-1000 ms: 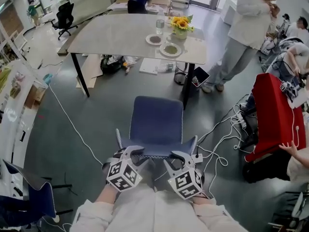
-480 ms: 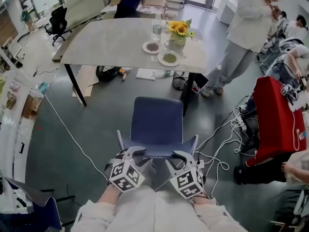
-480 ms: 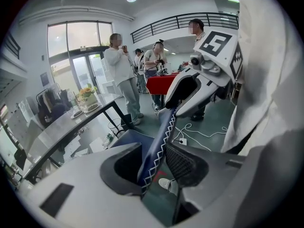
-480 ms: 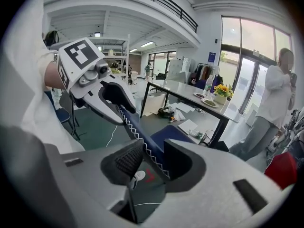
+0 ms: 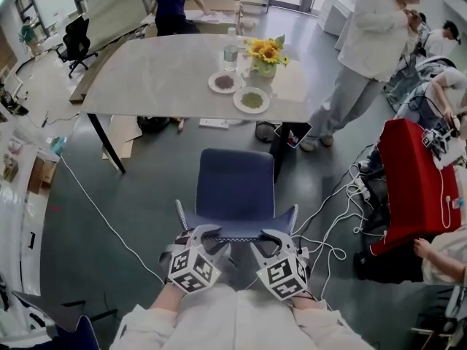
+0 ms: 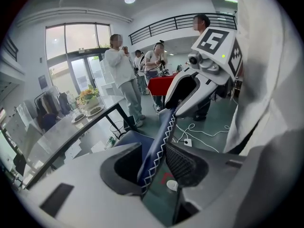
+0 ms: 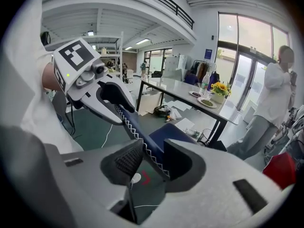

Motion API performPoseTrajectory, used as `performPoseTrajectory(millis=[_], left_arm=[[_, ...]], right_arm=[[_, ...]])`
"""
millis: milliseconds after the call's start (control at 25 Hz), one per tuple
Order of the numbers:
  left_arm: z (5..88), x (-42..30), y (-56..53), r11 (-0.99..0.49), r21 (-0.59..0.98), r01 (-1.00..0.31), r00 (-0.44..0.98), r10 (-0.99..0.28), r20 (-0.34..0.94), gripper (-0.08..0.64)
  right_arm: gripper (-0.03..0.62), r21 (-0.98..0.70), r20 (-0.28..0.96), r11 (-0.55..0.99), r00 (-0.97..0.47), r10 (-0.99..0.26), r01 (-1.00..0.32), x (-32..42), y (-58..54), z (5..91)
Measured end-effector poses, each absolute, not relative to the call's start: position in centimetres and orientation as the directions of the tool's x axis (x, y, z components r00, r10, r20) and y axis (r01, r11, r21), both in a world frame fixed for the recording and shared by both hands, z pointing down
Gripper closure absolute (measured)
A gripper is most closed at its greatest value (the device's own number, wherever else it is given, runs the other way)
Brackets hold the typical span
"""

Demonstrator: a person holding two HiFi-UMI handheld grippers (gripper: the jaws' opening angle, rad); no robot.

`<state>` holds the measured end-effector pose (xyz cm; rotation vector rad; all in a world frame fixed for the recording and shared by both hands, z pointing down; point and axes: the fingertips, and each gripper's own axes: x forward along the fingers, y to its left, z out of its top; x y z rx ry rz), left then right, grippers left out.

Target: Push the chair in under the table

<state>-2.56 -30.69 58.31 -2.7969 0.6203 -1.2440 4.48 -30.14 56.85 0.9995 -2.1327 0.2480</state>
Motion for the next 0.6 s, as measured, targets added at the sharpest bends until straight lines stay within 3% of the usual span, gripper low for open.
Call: performPoseTrajectory(millis=[600], left_arm=[[57.8, -2.7, -39.7, -0.925, -0.183, -0.332, 0.616, -0.36, 0.701, 0.402]], right_arm=[[0.469, 0.157, 0.69, 0.639, -0.38, -0.616, -0.753, 4.3, -39.2, 56.3]])
